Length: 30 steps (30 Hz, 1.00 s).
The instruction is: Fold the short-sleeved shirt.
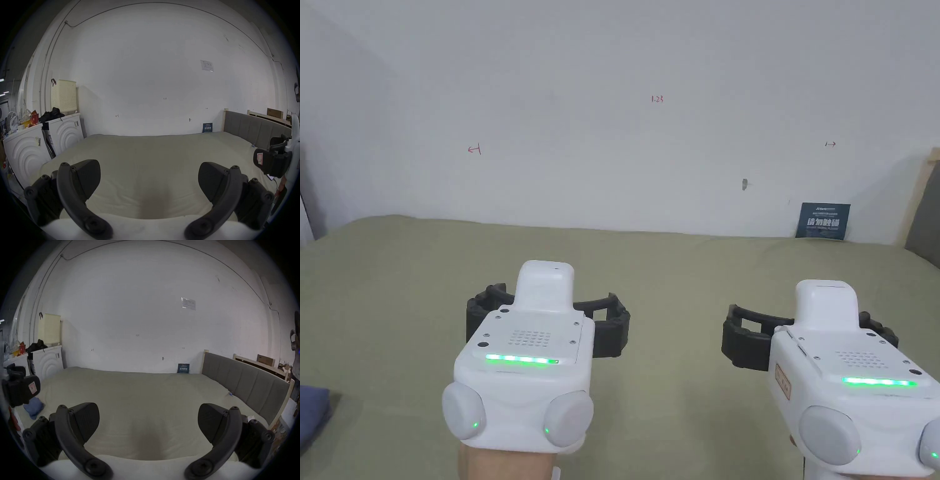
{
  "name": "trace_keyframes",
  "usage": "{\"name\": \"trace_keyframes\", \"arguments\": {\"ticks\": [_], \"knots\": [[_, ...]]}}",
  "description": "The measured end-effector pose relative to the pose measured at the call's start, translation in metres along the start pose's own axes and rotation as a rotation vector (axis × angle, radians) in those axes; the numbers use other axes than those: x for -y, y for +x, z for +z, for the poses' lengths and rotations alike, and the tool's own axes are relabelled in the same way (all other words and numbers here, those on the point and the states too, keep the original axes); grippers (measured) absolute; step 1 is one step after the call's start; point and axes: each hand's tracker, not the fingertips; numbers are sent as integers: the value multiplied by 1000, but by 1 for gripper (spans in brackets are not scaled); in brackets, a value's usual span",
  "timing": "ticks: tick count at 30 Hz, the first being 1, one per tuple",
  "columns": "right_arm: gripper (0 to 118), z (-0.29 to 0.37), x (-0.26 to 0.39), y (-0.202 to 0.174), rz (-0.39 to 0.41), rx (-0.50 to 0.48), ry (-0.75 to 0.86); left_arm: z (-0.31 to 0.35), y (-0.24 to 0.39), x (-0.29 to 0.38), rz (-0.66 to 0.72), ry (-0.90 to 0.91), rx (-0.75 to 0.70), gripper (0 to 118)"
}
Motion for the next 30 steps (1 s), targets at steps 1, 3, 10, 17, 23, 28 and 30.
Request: {"name": "trace_keyframes", "arguments": {"ticks": [1,3,10,17,23,28,30], "knots": [[118,0,0,0,10,-2,5,0,-1,0,2,-1,3,118],[118,-1,-1,-2,37,2,11,1,0,-1,7,-3,12,118],[118,-2,-4,-3,28,-7,-15,2,2,-2,9,-8,18,118],[118,-2,-7,-3,3,6,-34,2,1,-2,16,-16,18,118],[118,-3,-5,-4,22,19,-29,2,1,-4,15,-17,21,118],[118,-2,-5,-3,2,-6,-41,2,2,-5,20,-15,25,118],[118,-2,-5,-3,6,-8,-41,1,2,-5,18,-17,22,118]]}}
